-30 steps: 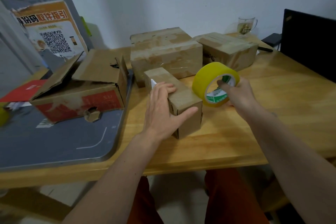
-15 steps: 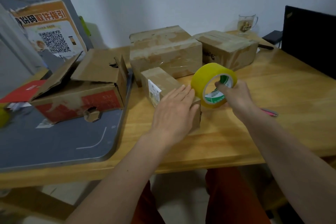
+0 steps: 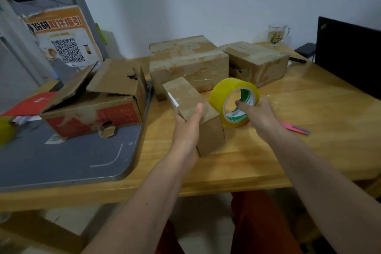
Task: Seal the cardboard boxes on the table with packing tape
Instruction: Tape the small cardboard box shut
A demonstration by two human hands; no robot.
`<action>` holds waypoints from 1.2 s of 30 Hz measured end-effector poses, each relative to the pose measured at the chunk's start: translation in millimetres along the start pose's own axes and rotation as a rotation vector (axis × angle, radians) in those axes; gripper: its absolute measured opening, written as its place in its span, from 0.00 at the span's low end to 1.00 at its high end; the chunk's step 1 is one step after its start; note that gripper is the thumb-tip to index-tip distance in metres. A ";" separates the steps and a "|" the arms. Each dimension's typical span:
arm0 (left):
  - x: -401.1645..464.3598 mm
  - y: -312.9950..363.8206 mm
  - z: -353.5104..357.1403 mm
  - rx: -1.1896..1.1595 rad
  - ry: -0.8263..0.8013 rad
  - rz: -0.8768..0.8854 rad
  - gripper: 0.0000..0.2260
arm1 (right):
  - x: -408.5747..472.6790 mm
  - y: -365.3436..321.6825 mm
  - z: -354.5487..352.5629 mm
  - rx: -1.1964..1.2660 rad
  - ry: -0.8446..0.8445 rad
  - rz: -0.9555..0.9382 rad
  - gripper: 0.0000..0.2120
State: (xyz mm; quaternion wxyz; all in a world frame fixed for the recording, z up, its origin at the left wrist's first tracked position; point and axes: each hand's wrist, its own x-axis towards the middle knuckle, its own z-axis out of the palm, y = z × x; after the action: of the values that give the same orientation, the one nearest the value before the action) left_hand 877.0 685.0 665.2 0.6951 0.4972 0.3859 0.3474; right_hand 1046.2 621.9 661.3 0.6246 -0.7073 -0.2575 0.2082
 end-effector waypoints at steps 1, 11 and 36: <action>3.4 -0.5 1.3 -0.093 -0.006 -0.022 0.23 | 1.1 -2.3 -0.3 0.009 0.007 -0.014 0.03; 4.3 -13.0 3.4 -0.295 0.093 -0.096 0.18 | -4.5 -18.0 16.7 0.243 -0.135 -0.062 0.17; 25.7 -35.8 -56.8 0.796 -0.087 0.666 0.40 | 0.5 -38.4 9.8 -0.234 -0.096 -0.284 0.02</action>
State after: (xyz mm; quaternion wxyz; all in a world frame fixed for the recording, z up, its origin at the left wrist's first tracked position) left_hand 842.3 721.8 614.2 0.3196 0.8329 0.2797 0.3548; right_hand 1036.5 633.2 698.1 0.5481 -0.7209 -0.4067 0.1201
